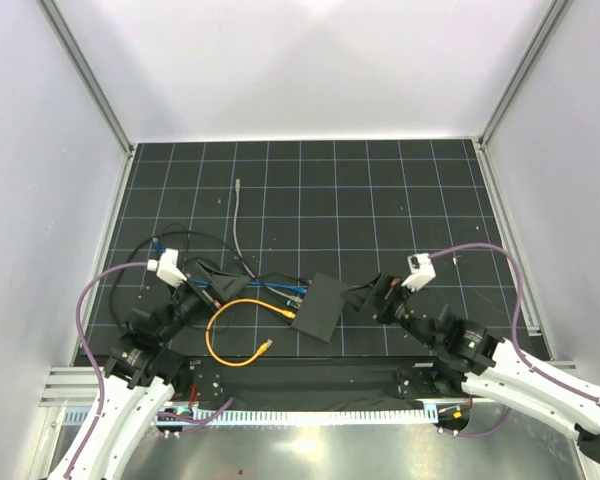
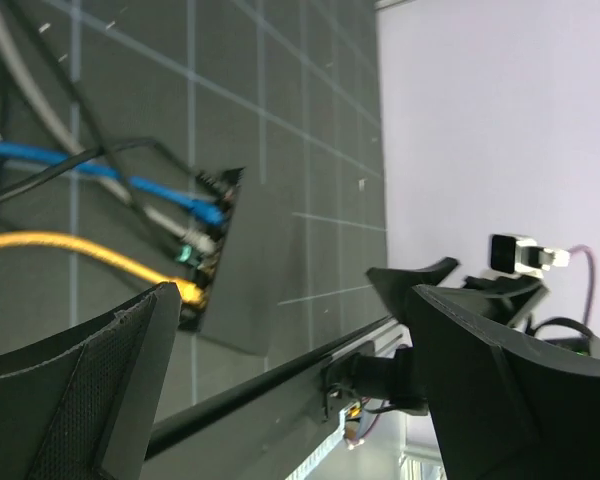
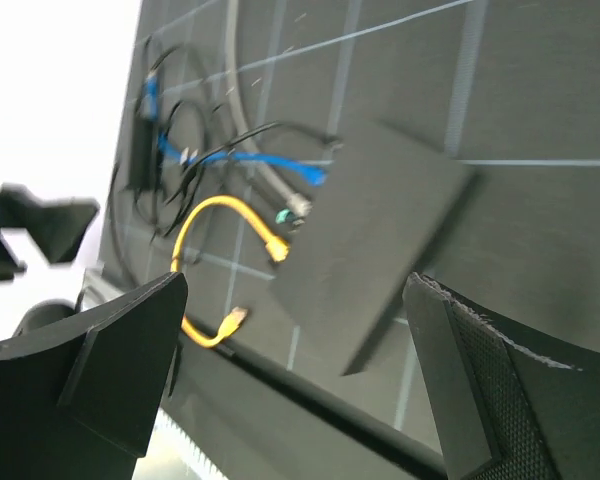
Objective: Pull the plug from the switch port
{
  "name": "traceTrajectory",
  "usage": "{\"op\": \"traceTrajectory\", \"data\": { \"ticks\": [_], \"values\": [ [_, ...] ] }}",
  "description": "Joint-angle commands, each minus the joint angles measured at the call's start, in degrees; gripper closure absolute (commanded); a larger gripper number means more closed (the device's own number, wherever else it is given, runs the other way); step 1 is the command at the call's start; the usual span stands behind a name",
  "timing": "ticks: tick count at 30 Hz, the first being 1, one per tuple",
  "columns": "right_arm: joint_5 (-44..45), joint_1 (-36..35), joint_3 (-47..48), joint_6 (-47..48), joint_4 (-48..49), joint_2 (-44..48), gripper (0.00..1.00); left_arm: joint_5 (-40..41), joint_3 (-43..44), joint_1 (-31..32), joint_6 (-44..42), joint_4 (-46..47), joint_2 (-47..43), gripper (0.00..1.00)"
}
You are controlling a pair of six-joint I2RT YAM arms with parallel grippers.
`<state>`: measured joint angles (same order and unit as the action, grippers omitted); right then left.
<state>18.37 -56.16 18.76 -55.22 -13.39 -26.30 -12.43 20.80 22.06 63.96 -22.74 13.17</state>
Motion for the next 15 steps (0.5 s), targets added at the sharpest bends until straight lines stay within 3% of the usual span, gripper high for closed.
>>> {"op": "traceTrajectory", "data": {
  "ticks": [1, 3, 6, 9, 12, 15],
  "values": [
    [10.1, -0.3, 2.6, -4.8, -11.5, 4.9, 0.0, 1.3, 2.4, 0.0, -2.0, -4.8, -0.2, 0.0],
    [11.4, -0.3, 4.1, -9.0, -18.4, 9.1, 0.0, 4.8, 2.2, 0.0, -1.7, -5.6, -0.2, 0.0],
    [5.6, -0.3, 3.1, -3.9, -14.2, 13.8, 0.0, 6.7, 3.1, 0.0, -2.9, -7.4, 1.9, 0.0],
    [7.2, -0.3, 4.5, -4.5, -16.8, 15.8, 0.0, 5.8, 3.9, 0.0, -3.8, -8.6, 7.8, 0.01],
    [5.9, -0.3, 7.4, -0.8, -19.5, 10.2, 0.0, 0.9, 3.9, -0.1, -4.0, -5.5, 15.5, 0.06],
    [2.9, -0.2, 13.0, 2.1, -21.2, -2.2, 0.0, -4.4, 3.0, 0.1, -3.3, 0.9, 22.0, 0.12]
  ]
}}
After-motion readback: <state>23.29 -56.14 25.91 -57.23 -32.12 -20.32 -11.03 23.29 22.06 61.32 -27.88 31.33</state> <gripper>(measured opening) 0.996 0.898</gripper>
